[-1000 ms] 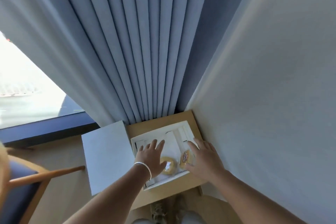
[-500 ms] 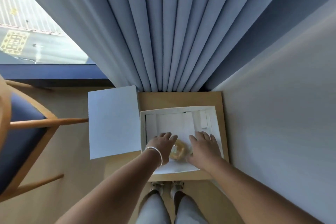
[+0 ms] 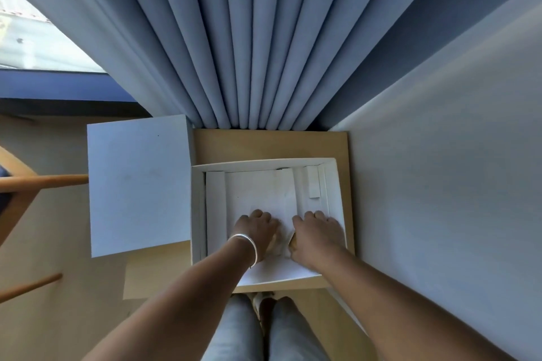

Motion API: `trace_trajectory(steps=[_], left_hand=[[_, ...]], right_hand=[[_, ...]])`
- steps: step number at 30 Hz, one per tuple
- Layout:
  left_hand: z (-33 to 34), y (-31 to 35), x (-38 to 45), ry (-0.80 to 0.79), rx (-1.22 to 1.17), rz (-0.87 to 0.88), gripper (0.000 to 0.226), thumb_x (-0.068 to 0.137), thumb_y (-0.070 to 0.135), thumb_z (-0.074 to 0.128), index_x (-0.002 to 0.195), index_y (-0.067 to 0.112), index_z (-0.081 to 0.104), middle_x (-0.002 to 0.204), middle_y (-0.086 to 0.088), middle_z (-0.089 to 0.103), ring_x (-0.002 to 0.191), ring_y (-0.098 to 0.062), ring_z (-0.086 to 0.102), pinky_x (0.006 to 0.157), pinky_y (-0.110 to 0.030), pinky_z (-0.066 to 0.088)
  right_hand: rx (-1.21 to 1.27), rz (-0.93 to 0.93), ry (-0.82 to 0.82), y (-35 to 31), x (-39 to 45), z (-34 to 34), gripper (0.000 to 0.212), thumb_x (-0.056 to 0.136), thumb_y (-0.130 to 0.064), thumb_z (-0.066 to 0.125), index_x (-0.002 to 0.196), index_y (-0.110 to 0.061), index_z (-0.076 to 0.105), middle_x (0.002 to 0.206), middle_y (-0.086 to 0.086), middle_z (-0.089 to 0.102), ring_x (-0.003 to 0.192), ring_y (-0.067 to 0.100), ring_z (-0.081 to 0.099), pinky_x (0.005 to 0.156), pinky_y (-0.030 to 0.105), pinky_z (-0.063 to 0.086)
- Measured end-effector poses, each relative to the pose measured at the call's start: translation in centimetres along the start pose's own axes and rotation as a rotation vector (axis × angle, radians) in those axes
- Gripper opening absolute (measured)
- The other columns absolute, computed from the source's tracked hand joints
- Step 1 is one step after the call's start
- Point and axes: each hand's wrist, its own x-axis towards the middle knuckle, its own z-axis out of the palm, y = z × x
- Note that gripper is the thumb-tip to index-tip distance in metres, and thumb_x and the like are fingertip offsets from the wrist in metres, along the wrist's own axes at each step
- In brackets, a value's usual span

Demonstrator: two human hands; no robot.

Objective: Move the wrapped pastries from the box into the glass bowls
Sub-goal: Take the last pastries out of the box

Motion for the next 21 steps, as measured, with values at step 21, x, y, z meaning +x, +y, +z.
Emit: trace_trajectory(steps=[21], left_hand=[[-10.1, -9.2, -24.2, 0.537, -0.342, -0.442, 0.067, 0.072, 0.029, 0.074, 0.126, 0.02, 0.036, 0.129, -0.002, 0.049, 0.121, -0.024, 0.043, 0.091, -0.035, 0.046]], right_hand=[[-0.033, -0.209, 0.345, -10.7, -9.7, -16.8, 0.049, 0.08, -0.054, 0.055, 0.118, -0.025, 0.045, 0.122, -0.004, 0.053, 0.113, 0.021, 0.046, 0.084, 0.034, 0.042]])
